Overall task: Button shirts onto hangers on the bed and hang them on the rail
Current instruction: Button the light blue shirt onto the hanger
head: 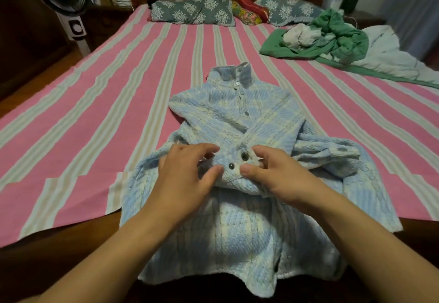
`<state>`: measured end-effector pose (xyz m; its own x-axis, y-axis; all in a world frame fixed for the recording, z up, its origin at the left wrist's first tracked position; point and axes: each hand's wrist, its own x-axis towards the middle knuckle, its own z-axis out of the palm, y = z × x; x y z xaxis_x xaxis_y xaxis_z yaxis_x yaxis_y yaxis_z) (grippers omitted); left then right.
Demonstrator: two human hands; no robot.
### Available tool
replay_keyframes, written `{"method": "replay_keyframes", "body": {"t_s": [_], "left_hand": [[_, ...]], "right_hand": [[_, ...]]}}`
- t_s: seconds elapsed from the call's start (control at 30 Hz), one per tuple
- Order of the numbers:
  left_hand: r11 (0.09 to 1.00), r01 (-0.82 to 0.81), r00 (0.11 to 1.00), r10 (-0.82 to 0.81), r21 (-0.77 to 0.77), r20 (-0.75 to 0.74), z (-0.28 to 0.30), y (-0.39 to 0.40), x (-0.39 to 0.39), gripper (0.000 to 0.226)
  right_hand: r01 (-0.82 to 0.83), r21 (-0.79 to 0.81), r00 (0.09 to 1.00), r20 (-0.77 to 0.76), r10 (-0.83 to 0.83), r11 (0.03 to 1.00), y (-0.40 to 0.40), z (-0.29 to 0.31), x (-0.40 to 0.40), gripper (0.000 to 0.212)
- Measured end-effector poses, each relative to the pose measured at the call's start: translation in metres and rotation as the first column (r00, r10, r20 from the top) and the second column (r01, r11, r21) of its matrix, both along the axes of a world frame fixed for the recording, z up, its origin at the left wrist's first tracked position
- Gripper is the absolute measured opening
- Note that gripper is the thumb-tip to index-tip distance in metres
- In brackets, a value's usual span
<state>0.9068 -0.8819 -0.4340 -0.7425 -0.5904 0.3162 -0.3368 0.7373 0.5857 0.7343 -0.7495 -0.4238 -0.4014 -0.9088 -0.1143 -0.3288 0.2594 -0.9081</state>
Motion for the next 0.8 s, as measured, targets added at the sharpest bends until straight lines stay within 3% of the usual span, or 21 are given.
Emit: {"method": "replay_keyframes", "body": {"t_s": [0.07, 0.17, 0.3, 0.37, 0.43, 0.57, 0.67, 0.73, 0.8], "left_hand": [[0.996, -0.083, 0.995, 0.082, 0.033, 0.052, -0.006, 0.001, -0.004, 0.036], [0.986, -0.164, 0.985, 0.162, 0.023, 0.061, -0.01, 0.009, -0.006, 0.026], [0.986, -0.038, 0.997, 0.025, -0.165, -0.078, -0.008, 0.016, 0.003, 0.017], [0.999, 0.004, 0.997, -0.006, -0.032, -0.079, -0.004, 0.021, 0.009, 0.024], [0.976, -0.072, 0.99, 0.096, 0.207, -0.106, 0.0, 0.021, 0.017, 0.025], [0.722, -0.113, 0.917, 0.34, 0.683, -0.207, 0.006, 0.012, 0.03, 0.019], [0.638, -0.107, 0.927, 0.341, 0.763, -0.155, 0.002, 0.01, 0.035, 0.011], [0.618, -0.104, 0.929, 0.34, 0.779, -0.145, -0.004, 0.009, 0.037, 0.009], [0.586, -0.131, 0.915, 0.383, 0.8, -0.131, -0.006, 0.004, 0.039, 0.014]], "right_hand": [[0.019, 0.024, 0.997, -0.076, -0.017, 1.0, -0.004, -0.005, 0.003, 0.015], [0.084, 0.08, 0.987, -0.144, -0.072, 0.993, -0.009, -0.011, 0.009, 0.034], [0.134, -0.009, 0.96, -0.246, -0.132, 0.991, -0.015, -0.016, 0.018, 0.021], [0.152, -0.103, 0.924, -0.338, -0.178, 0.983, -0.018, -0.013, 0.024, 0.017], [0.172, -0.182, 0.887, -0.398, -0.232, 0.968, -0.023, -0.006, 0.025, 0.015], [0.152, -0.339, 0.797, -0.513, -0.317, 0.929, -0.027, 0.004, 0.025, 0.015], [-0.028, -0.449, 0.682, -0.661, -0.311, 0.893, -0.027, 0.0, 0.044, 0.019], [-0.167, -0.438, 0.591, -0.762, -0.266, 0.883, -0.029, -0.011, 0.056, 0.025], [-0.243, -0.433, 0.557, -0.795, -0.241, 0.868, -0.032, -0.023, 0.058, 0.022]]}}
